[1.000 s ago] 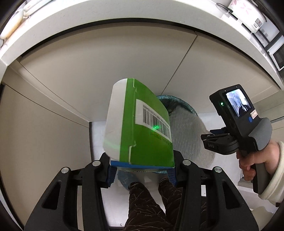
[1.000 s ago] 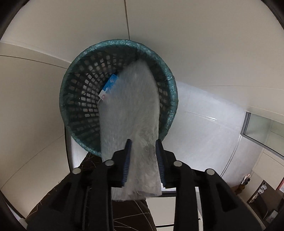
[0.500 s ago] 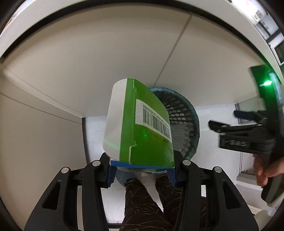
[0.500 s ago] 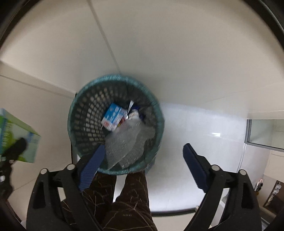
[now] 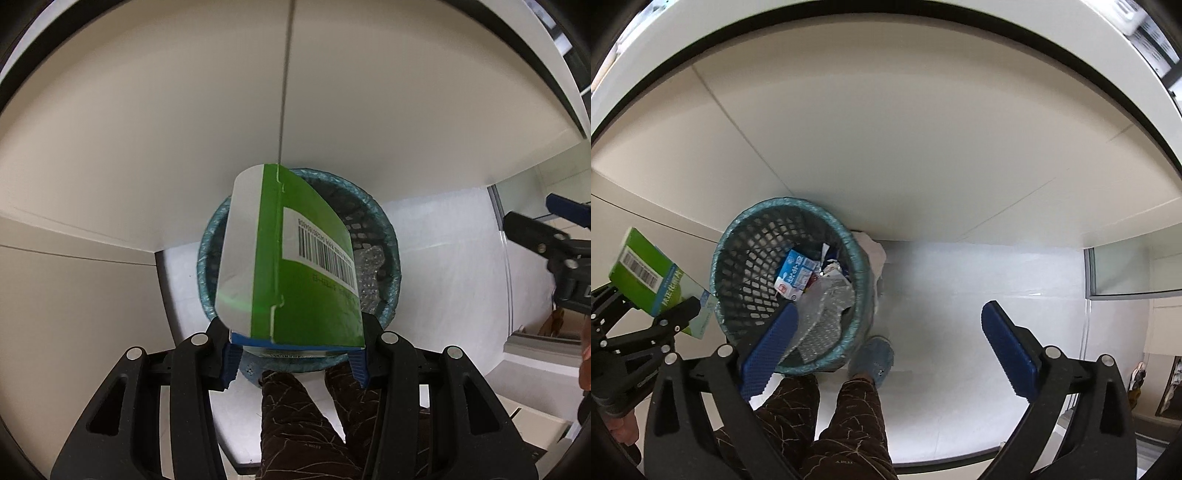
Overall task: Collect trash
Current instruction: 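Open the left tool to drop the green juice box into the bin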
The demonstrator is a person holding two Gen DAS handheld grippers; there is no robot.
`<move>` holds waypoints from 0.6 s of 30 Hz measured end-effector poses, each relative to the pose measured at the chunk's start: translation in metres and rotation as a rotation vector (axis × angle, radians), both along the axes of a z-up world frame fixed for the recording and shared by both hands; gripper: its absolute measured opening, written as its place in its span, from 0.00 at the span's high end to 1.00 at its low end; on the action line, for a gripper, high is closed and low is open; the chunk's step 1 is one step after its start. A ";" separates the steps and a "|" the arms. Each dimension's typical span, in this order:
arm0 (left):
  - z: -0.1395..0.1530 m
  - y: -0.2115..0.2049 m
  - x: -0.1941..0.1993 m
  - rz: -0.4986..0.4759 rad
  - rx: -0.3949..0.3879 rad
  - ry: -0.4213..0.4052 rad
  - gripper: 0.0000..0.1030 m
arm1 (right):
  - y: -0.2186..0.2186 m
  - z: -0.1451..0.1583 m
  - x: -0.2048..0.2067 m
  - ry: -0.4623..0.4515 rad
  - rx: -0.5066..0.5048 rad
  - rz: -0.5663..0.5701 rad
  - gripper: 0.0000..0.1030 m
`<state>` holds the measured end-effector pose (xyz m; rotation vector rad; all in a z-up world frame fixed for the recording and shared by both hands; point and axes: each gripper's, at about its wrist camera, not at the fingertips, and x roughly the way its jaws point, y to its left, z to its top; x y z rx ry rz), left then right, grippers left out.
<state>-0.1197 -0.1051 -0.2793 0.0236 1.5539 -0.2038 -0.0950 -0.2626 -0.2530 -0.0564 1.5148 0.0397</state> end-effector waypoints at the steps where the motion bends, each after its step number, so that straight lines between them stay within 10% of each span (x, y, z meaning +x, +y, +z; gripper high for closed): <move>1: -0.001 0.001 0.002 -0.003 0.003 0.002 0.55 | -0.003 0.000 0.000 -0.001 0.000 -0.001 0.07; 10: 0.004 0.006 -0.006 0.062 0.048 -0.048 0.17 | -0.019 0.015 0.002 -0.047 0.007 -0.024 0.07; 18: 0.092 0.030 -0.008 0.184 0.006 -0.163 0.06 | -0.006 0.093 0.002 -0.213 0.065 0.003 0.07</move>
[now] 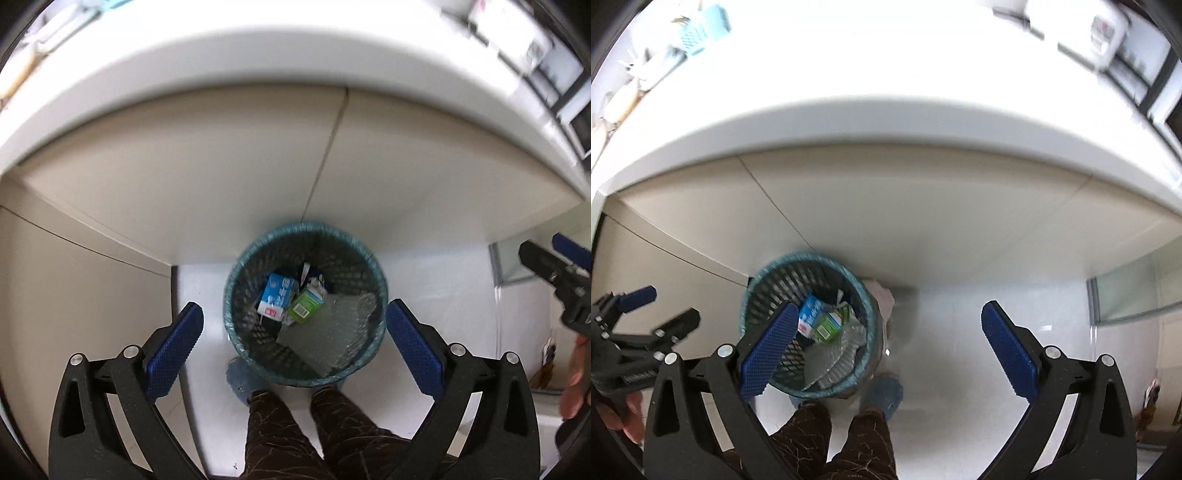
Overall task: Collect trash
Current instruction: 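Open the left tool to drop the green juice box into the bin, then raise both open tools above the bin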
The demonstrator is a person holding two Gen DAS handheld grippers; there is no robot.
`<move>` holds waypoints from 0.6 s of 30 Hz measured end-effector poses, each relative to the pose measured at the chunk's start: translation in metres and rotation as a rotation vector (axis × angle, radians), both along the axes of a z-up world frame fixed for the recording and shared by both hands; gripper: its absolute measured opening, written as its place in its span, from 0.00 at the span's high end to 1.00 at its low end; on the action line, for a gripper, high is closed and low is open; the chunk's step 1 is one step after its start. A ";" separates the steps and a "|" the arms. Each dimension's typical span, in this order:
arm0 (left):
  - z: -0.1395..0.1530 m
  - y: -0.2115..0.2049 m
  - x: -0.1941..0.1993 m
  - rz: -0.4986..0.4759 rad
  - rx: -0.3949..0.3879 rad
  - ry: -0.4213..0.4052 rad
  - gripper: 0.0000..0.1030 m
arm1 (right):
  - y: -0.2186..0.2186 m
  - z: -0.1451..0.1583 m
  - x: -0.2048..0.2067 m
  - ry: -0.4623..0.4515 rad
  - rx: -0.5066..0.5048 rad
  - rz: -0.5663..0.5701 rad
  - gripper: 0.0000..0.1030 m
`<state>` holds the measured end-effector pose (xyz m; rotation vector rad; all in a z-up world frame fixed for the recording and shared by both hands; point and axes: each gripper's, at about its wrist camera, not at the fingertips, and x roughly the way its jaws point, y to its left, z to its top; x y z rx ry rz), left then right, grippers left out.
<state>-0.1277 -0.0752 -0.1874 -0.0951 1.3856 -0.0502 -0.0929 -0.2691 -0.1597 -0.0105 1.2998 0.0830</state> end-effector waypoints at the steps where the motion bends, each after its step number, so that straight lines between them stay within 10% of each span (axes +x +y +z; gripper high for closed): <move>1: 0.013 0.002 -0.001 0.005 0.004 -0.015 0.06 | 0.003 0.012 -0.001 -0.019 -0.004 0.005 0.07; 18: 0.199 0.031 -0.039 0.059 0.001 -0.168 0.06 | 0.037 0.192 -0.045 -0.127 0.043 -0.004 0.07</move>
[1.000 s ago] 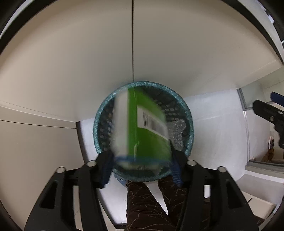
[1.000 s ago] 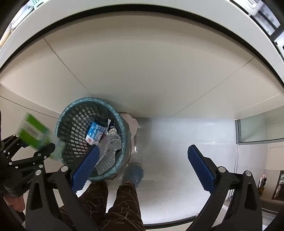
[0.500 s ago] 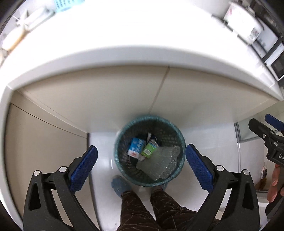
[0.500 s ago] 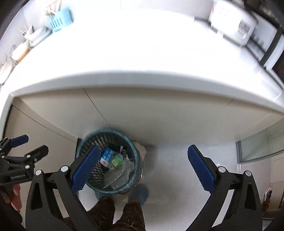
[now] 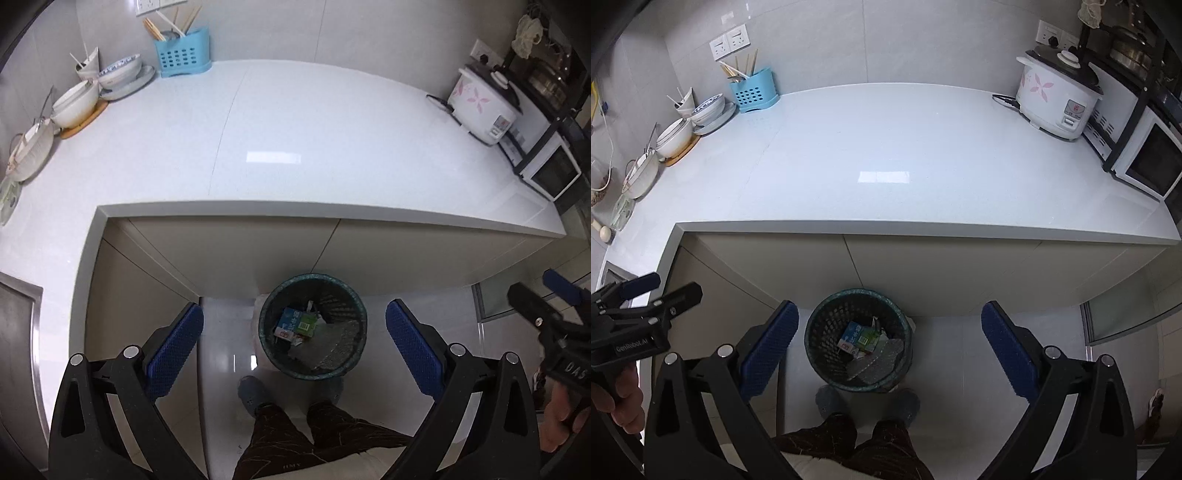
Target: Collect trash
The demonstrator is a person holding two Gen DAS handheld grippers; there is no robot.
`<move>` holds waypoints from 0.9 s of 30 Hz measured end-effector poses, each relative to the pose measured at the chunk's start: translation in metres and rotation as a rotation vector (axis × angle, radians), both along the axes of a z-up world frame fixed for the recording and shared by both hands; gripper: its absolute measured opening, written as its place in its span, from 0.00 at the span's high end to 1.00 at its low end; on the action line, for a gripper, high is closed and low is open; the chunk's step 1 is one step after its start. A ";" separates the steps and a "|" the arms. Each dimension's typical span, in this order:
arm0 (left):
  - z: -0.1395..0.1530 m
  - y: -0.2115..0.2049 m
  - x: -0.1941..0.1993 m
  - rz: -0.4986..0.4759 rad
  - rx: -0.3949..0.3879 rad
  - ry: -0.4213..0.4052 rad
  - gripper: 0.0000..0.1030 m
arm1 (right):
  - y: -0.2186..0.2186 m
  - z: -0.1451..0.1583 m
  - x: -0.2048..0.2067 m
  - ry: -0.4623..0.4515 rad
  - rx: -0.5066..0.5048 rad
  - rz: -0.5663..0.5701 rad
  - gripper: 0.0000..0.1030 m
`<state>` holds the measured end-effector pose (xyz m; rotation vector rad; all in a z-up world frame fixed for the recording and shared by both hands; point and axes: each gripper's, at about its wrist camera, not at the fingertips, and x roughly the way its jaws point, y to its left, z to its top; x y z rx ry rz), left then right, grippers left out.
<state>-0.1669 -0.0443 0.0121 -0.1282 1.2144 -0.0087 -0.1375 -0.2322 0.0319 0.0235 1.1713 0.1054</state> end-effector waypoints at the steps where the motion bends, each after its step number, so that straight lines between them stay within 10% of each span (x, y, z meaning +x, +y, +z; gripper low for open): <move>1: 0.005 -0.001 -0.003 -0.001 0.002 -0.011 0.06 | 0.003 0.004 -0.002 0.001 -0.006 0.002 0.07; 27: 0.014 -0.013 -0.014 -0.056 0.024 -0.014 0.06 | 0.008 0.013 -0.011 0.019 -0.008 -0.016 0.07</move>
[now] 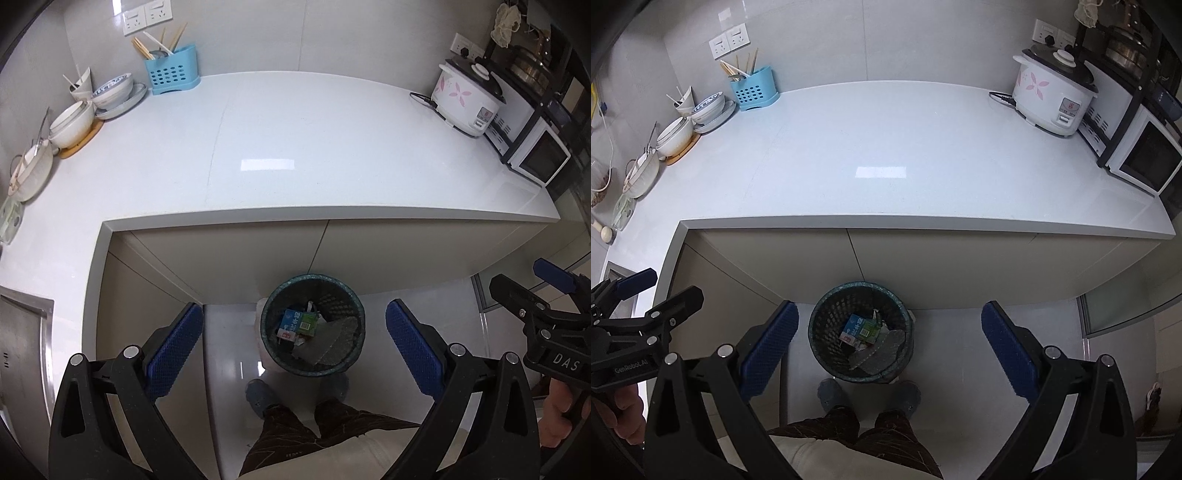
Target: Collect trash
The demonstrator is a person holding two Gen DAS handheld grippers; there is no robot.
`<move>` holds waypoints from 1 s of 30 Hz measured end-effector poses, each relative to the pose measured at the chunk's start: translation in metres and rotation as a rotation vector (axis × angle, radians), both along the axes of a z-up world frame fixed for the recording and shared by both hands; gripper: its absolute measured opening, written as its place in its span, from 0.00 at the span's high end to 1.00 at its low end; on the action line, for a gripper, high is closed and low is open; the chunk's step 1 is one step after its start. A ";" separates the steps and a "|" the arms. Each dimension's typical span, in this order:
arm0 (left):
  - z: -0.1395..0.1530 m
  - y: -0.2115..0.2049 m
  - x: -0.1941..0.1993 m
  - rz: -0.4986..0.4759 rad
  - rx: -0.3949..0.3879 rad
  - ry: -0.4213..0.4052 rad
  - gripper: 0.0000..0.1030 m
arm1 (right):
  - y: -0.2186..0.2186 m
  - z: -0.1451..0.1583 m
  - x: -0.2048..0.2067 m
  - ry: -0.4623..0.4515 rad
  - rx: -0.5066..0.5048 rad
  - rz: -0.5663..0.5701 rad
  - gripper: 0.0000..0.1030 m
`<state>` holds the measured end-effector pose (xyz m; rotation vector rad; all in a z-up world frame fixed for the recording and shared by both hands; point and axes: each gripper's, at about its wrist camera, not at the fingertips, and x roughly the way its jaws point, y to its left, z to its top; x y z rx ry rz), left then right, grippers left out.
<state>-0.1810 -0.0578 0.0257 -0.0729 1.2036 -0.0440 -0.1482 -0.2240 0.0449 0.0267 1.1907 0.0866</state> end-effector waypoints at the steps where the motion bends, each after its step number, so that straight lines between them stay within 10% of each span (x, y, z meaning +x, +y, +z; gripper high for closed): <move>1: 0.000 0.000 0.000 -0.002 -0.002 0.001 0.06 | 0.000 -0.001 0.000 0.002 -0.003 0.000 0.07; 30: 0.000 -0.008 -0.004 -0.004 -0.015 -0.002 0.06 | 0.001 -0.004 0.000 0.004 -0.014 0.004 0.07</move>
